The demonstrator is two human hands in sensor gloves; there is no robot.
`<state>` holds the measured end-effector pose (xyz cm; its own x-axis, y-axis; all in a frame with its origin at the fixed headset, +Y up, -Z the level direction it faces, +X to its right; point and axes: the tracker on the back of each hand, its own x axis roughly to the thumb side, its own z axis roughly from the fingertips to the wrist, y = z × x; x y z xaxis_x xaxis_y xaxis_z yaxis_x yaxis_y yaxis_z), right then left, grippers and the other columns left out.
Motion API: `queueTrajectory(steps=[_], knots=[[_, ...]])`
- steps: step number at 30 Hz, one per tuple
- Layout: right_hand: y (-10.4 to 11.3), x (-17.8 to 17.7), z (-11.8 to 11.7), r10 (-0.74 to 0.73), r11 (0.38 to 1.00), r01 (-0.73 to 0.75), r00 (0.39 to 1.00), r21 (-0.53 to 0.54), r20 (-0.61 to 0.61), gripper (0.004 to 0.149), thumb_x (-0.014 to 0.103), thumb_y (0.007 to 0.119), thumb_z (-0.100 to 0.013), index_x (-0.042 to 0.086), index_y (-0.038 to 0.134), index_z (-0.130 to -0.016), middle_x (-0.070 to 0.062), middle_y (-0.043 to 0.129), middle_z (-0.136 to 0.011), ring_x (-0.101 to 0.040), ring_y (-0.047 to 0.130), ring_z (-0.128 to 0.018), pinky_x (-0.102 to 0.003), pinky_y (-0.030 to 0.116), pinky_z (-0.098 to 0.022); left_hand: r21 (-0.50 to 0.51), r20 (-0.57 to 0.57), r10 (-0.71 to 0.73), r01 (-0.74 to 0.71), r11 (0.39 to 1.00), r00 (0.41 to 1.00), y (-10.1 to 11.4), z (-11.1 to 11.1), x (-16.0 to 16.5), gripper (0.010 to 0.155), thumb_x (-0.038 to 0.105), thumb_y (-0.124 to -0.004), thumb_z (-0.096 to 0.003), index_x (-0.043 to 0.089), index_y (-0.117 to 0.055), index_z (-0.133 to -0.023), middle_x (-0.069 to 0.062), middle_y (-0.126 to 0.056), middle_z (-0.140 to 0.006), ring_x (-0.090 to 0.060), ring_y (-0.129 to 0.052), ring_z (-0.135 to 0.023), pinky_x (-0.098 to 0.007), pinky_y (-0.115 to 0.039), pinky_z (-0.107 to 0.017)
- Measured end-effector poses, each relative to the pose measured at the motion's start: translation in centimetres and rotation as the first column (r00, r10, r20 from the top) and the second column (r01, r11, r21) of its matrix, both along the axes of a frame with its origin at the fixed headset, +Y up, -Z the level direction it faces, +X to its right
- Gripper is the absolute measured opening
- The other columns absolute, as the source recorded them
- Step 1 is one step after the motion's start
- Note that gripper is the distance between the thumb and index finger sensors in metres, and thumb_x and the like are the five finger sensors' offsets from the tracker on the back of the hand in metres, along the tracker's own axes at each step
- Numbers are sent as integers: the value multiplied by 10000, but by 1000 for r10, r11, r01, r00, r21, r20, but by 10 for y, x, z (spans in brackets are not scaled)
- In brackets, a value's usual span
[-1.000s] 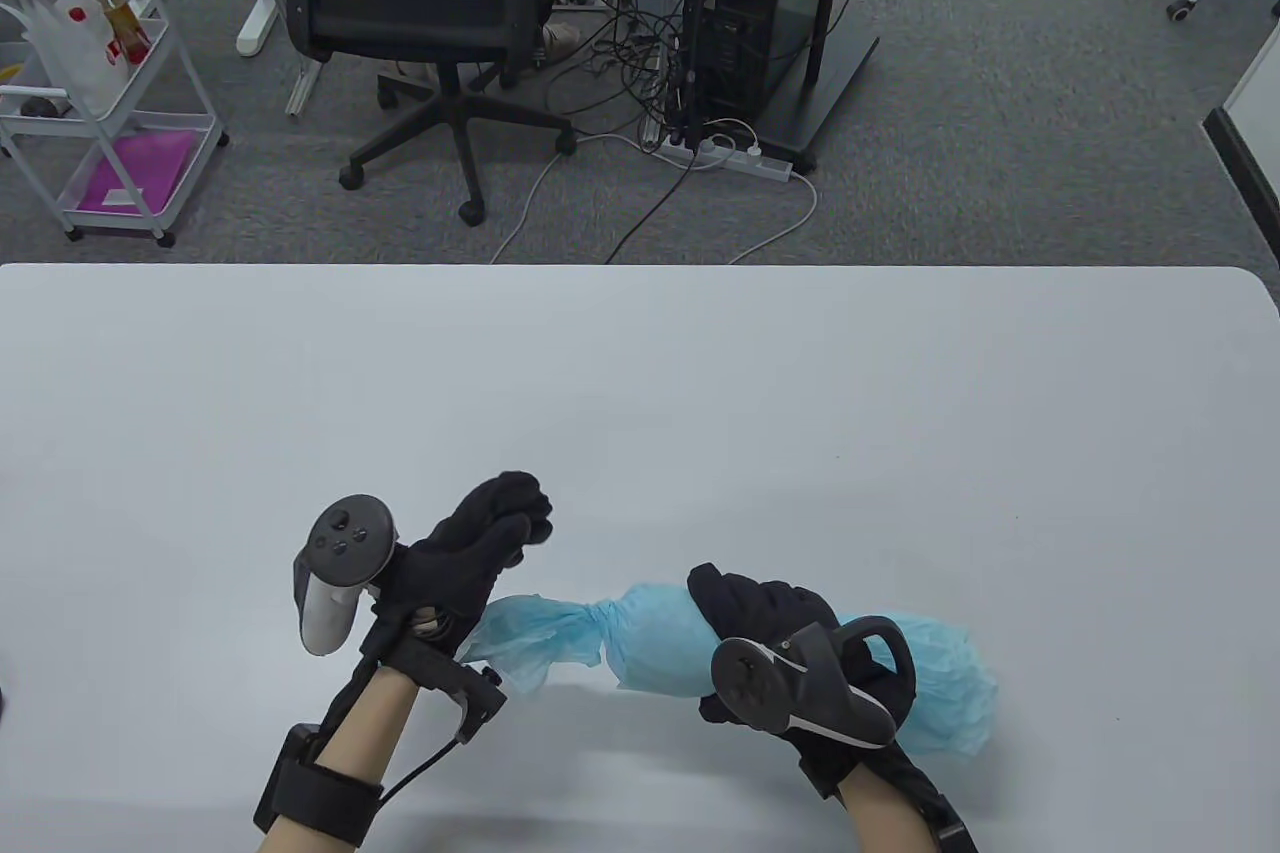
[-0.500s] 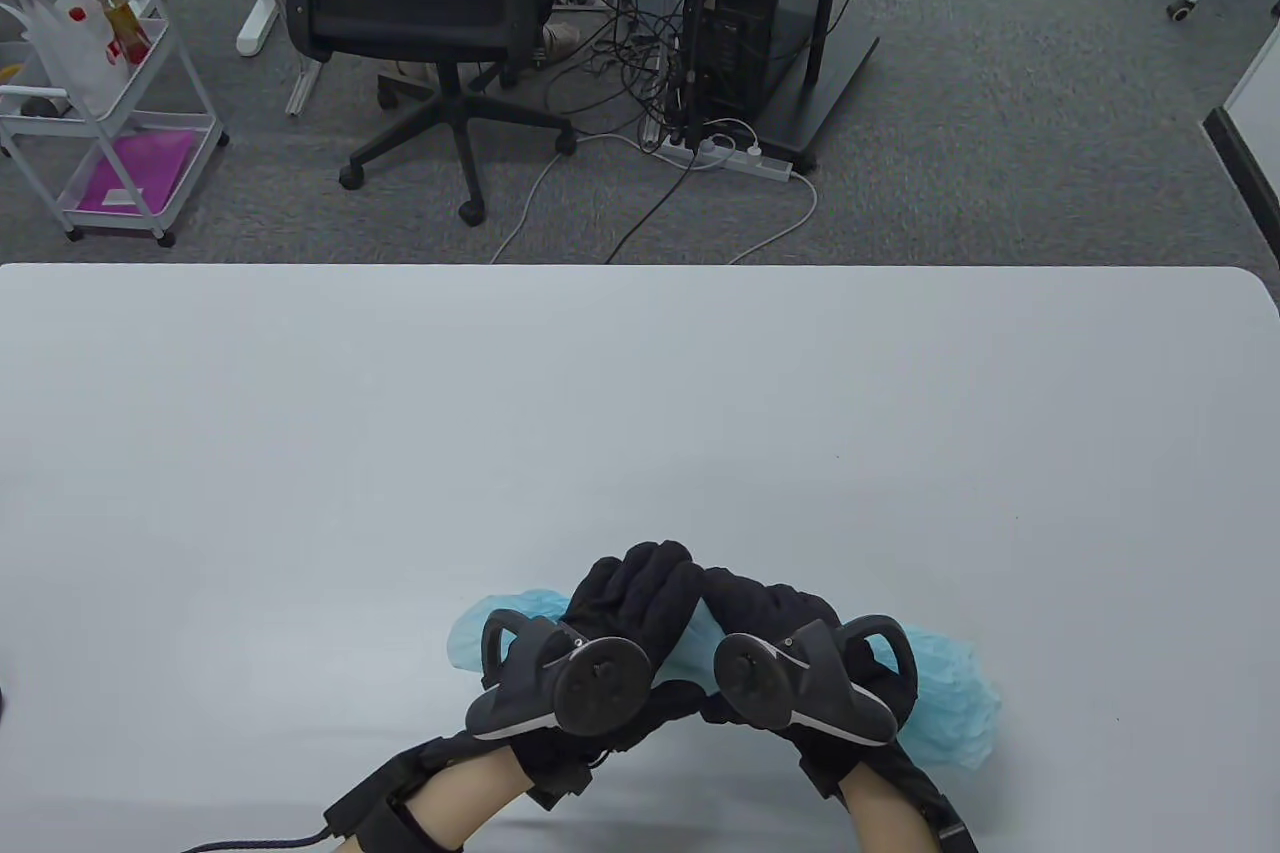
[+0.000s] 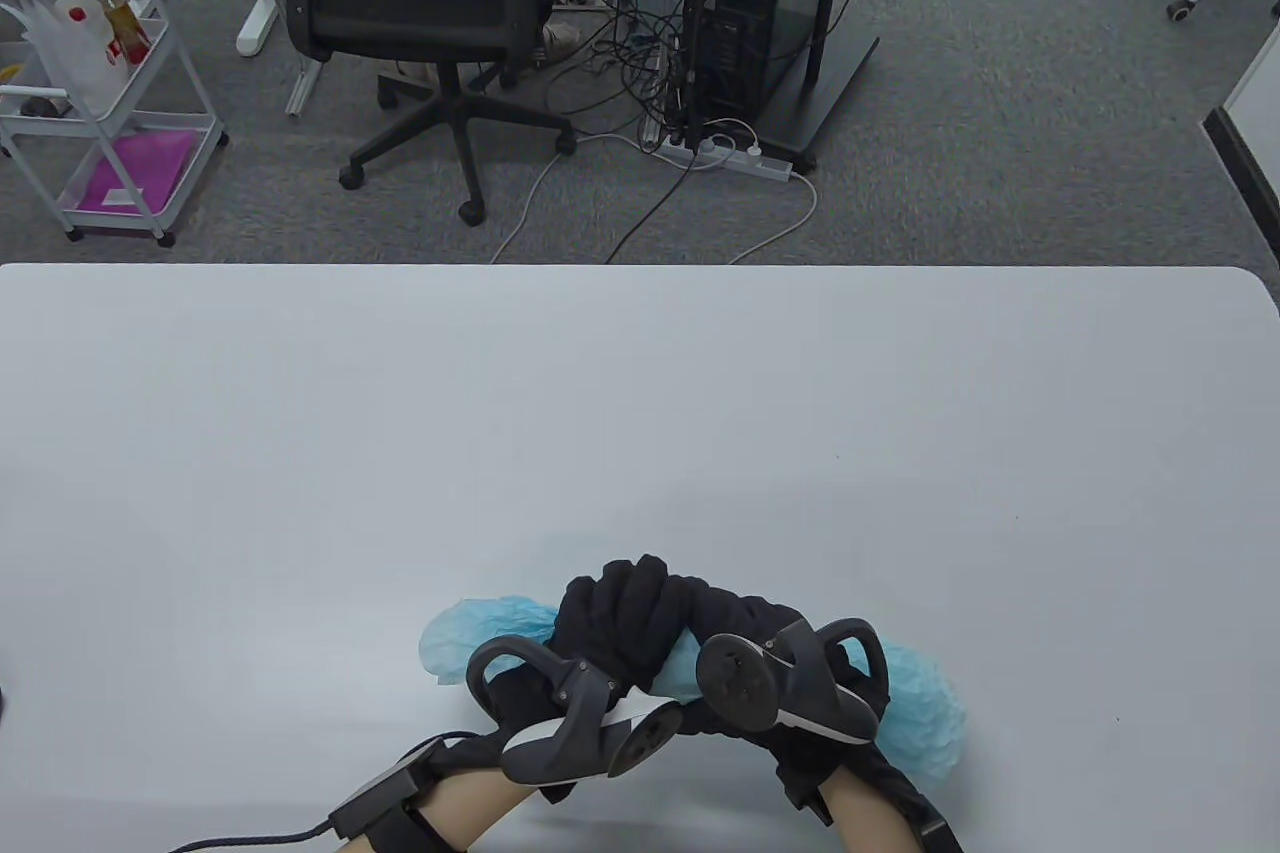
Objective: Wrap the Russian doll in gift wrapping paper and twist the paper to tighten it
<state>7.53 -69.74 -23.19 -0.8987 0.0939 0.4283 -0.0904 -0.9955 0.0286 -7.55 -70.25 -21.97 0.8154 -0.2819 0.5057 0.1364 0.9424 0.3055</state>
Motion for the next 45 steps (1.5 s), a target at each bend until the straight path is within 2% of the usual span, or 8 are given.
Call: queueTrajectory(steps=[9,17,23,29,32,35,38,45], knots=[[-2,-2,0,-2,999,1,1000,-36,-23,1057,668,816,-319,144,325,-1094,-27,613,-1160,-235,799,-1014,-556,673,-734,-24,27,35,-34,999,999,4,-7,-9,1210,614,-1005,-151,311,-267,-1060,103,-542,-1095,-223,-771,-1024,-367,-820,-659],[25,45,2,-262,964,260,964,61,35,1005,606,814,-384,300,174,-1097,46,299,-1256,-243,382,-1222,-629,267,-864,-97,-163,154,-172,980,975,9,-40,-52,1129,615,-1002,-148,352,-376,-1050,104,-573,-1087,-226,-799,-1005,-367,-826,-648],[18,34,6,133,940,-197,964,278,232,1097,637,771,-422,367,-118,-1005,150,-44,-1217,-163,-5,-1218,-566,90,-880,-160,-220,268,-306,938,938,17,-53,-77,1119,607,-1010,-150,372,-389,-1051,114,-577,-1089,-226,-793,-1010,-372,-816,-657],[-5,26,-5,246,913,-332,912,238,328,1156,659,747,-446,350,-264,-915,64,-233,-1127,-250,-38,-1192,-563,144,-885,-167,-153,302,-326,931,941,19,-46,-78,1112,607,-1012,-146,397,-391,-1044,139,-571,-1091,-208,-786,-1018,-366,-813,-666],[-10,31,-7,173,952,-236,940,195,295,1126,613,761,-486,315,-221,-950,35,-76,-1194,-198,414,-1210,-564,376,-897,-161,-120,334,-351,923,935,23,-42,-73,1120,605,-1014,-148,402,-378,-1046,144,-565,-1092,-206,-777,-1023,-364,-808,-671],[-2,38,-11,66,981,-114,957,155,283,995,533,775,-526,250,-24,-1046,58,352,-1214,-7,787,-894,-443,659,-788,-134,-106,314,-326,936,944,24,-39,-69,1119,603,-1014,-152,410,-368,-1045,156,-554,-1096,-196,-764,-1034,-362,-801,-682],[3,52,-19,-179,983,181,957,14,227,600,472,819,-502,246,566,-996,117,897,-832,57,959,-497,-344,862,-527,-75,-108,249,-258,963,962,22,-36,-68,1118,605,-1009,-162,432,-341,-1042,179,-526,-1104,-176,-737,-1057,-360,-784,-708],[-11,68,-34,-601,708,600,789,-373,130,479,423,859,-436,103,791,-786,68,1026,-488,68,949,-167,-308,900,-203,-39,-87,223,-227,973,971,21,-34,-65,1125,594,-1007,-178,479,-278,-1028,230,-461,-1118,-128,-680,-1106,-371,-745,-758]])
